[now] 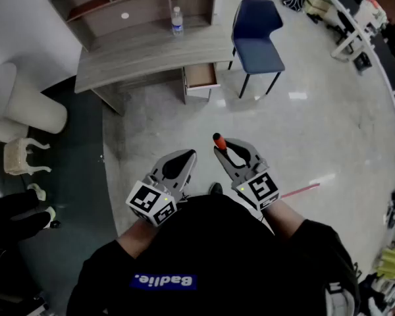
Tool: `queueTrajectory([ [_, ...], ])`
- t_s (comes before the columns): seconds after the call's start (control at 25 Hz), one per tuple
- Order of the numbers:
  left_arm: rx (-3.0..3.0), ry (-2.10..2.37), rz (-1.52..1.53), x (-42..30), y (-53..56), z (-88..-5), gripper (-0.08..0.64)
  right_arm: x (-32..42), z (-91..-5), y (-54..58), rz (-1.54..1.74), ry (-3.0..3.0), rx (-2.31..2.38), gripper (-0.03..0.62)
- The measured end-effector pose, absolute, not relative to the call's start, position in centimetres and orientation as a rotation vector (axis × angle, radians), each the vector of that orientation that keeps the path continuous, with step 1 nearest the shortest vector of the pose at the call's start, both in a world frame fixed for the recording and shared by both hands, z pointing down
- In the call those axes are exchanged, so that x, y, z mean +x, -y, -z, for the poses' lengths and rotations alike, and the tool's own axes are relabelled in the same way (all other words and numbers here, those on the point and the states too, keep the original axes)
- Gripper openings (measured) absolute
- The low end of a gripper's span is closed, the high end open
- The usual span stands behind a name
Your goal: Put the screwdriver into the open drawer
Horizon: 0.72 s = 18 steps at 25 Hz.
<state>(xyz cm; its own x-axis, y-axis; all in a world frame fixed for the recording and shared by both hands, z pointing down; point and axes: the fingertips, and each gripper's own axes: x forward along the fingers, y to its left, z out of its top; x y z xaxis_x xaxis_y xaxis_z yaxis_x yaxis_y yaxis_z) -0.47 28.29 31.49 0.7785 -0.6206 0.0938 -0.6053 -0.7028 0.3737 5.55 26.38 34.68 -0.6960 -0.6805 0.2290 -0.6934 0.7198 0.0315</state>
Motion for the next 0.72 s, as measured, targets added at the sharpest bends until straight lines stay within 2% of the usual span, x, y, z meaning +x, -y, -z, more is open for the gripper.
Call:
queueTrajectory([
  [0.72, 2.582, 0.929, 0.053, 1.0, -28.1, -31.7, 0.003, 6.5, -34.7, -26.2, -0.112, 2.718, 1.081, 0.106],
])
